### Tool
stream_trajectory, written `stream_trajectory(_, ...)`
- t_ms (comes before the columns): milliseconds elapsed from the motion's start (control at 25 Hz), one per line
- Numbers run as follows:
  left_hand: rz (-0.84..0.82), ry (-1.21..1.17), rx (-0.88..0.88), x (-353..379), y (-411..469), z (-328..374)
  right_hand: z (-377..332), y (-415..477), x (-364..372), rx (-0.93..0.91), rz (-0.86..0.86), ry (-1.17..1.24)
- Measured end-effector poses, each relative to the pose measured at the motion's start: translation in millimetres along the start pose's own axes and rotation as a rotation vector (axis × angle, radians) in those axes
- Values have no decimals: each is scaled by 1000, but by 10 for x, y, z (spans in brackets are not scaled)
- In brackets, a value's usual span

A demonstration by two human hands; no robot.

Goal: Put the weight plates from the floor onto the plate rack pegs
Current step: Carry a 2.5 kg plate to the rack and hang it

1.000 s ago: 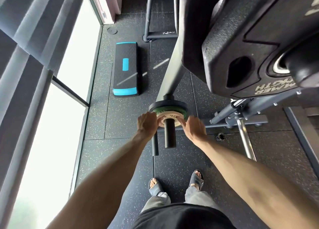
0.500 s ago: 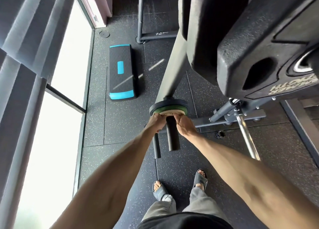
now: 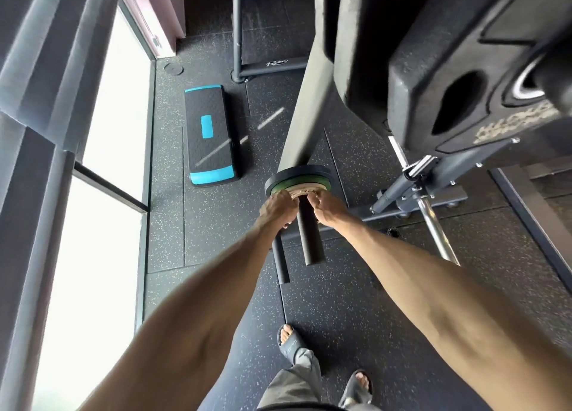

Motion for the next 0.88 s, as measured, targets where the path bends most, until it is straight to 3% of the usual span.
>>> stream_trajectory(240,102,-1,85,-118,-480,433,-39,-528,-336,-148,103,-226)
stream_trajectory(440,378,-129,98,-279,-1188,692,-148,-1328,-708,-335,156,-300)
stream_trajectory(640,700,-550,149,-757,-1946,876,-563,-2396,-1161,-629,437,-383)
stream_trajectory(880,976,-631,367,-1611,-3001,1483,-1177,-3433,-1832,-907,670,-307)
Point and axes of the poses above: each hand's wrist, its own y-axis towards the middle knuckle, its own x-axis out of the palm, z = x × y, the point moved 1 cm from there along y, towards the middle knuckle, and after that the axes turned 6 degrees about -y, right-handed, at the moved point
